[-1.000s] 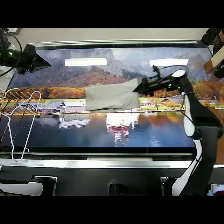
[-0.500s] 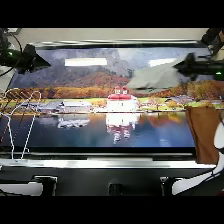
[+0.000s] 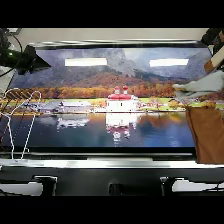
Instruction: Fold the clothes and pants, and hang the long-sleeved shirts on hangers.
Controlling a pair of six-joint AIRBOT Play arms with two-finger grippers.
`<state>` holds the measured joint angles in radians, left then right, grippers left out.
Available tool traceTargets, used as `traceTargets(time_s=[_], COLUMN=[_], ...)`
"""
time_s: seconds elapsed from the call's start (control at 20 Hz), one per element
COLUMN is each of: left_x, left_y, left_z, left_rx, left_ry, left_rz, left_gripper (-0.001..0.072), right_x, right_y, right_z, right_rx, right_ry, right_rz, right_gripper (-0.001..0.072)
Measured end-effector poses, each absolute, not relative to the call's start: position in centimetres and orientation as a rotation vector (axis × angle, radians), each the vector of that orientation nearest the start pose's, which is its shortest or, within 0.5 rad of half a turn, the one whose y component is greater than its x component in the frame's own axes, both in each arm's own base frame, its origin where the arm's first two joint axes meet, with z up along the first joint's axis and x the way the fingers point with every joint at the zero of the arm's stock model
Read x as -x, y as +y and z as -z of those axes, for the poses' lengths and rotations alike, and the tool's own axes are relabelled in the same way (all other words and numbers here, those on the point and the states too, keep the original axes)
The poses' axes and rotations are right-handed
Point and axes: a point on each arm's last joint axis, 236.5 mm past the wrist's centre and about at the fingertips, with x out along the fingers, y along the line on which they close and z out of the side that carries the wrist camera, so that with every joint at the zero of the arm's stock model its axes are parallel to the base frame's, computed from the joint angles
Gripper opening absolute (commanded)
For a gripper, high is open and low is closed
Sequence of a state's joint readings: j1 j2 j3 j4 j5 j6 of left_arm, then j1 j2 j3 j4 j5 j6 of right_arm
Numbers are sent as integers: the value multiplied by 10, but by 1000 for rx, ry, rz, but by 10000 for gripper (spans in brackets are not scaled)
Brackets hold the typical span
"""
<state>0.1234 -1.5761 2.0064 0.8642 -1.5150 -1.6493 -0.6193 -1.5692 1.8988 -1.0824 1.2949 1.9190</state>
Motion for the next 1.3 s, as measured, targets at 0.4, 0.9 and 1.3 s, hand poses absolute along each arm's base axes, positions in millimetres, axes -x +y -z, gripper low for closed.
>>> traceTargets(time_s=[0.4,0.9,1.3], left_x=[-465,-463,-463], left_y=[-97,-97,-97], left_z=[-211,-210,-210], left_rx=[541,534,530], left_ry=[1045,1052,1051], left_rz=[470,475,477], left_gripper=[15,15,16], right_x=[-366,-259,-185], right_y=[-250,-250,-234], right_z=[-136,-68,-11], right_rx=[-828,-758,-655], right_ry=[1046,1470,1758], right_rz=[758,1073,1207], right_gripper=[29,30,29])
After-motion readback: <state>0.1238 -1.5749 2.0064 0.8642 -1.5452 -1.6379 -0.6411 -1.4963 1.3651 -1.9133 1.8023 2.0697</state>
